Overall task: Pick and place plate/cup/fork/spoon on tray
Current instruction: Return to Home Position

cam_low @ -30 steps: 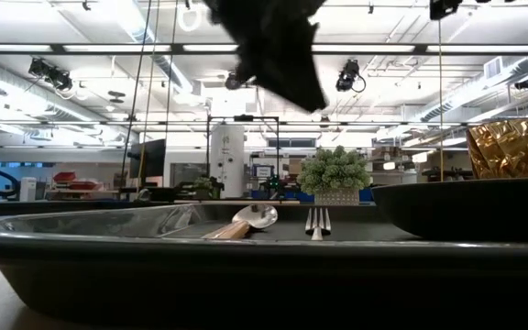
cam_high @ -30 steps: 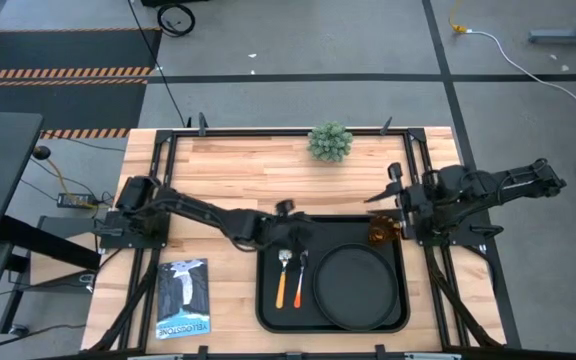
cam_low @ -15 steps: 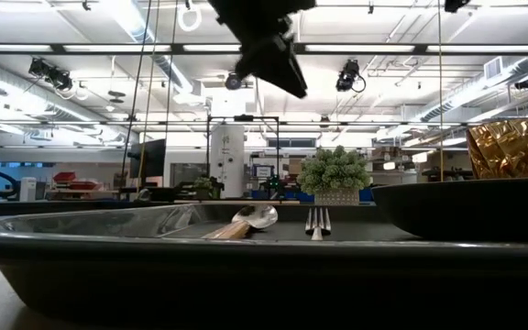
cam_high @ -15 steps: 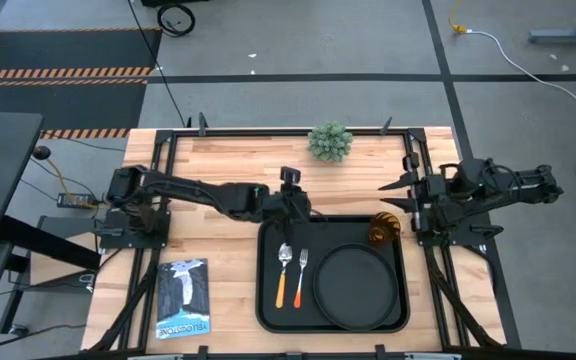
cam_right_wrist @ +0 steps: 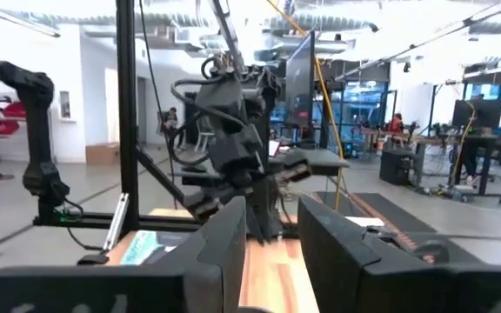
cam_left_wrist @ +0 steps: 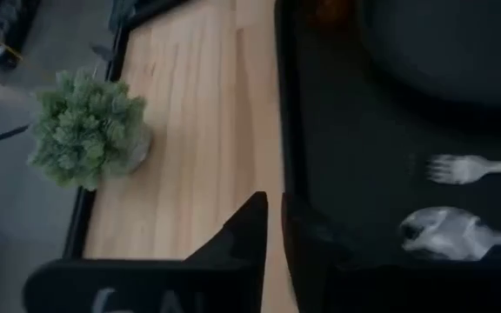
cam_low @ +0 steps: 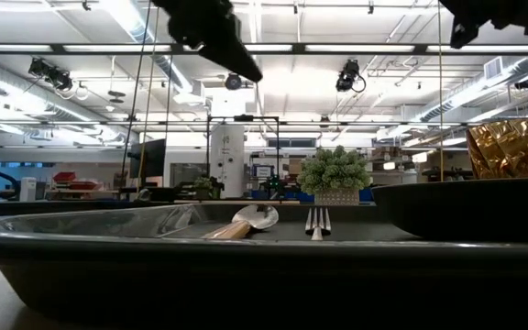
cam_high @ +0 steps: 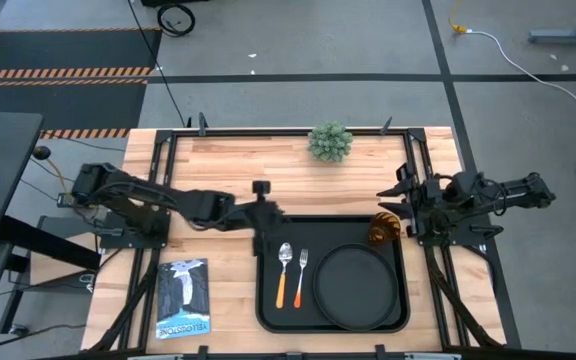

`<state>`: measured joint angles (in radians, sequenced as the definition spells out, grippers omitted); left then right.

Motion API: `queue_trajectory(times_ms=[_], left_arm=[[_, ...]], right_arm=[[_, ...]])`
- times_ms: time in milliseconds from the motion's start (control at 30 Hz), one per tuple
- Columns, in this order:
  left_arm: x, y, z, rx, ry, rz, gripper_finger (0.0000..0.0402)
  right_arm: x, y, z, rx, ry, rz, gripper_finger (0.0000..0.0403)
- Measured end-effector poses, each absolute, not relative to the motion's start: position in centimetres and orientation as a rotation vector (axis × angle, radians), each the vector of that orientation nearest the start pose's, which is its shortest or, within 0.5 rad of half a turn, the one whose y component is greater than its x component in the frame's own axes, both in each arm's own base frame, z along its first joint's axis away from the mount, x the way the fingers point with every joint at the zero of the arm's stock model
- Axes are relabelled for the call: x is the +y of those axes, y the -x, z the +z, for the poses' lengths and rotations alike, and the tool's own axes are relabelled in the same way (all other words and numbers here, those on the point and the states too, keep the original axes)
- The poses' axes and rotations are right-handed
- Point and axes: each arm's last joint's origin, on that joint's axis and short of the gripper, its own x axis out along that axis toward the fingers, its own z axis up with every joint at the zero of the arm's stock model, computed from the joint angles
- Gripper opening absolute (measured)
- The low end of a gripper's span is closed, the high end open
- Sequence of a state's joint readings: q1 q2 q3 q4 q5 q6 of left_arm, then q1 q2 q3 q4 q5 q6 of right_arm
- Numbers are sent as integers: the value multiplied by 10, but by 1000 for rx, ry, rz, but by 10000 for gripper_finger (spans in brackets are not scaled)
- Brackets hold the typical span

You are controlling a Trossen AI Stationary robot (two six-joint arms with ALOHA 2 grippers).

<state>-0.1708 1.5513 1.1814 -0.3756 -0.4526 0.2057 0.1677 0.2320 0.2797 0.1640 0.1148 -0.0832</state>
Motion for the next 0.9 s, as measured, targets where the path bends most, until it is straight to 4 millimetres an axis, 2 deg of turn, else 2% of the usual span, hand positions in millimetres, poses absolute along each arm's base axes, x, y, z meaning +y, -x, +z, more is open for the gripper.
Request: queue_trajectory(times_ms=[167,333,467,633,900], left_arm=[[-51,-296,268,649,-368,154,23],[-45,-257,270,482,-274,94,8],[-38,-227,267,319,-195,81,8],[-30,-190,262,195,-88,97,8],[-20,-141,253,26,51,115,8]], right_arm=[[13,-95,245,-220,22,52,114],[13,-93,233,-264,8,61,114],[12,-90,223,-327,-24,68,114],[12,-87,212,-391,-90,64,114],[11,-89,204,-377,-196,38,114]])
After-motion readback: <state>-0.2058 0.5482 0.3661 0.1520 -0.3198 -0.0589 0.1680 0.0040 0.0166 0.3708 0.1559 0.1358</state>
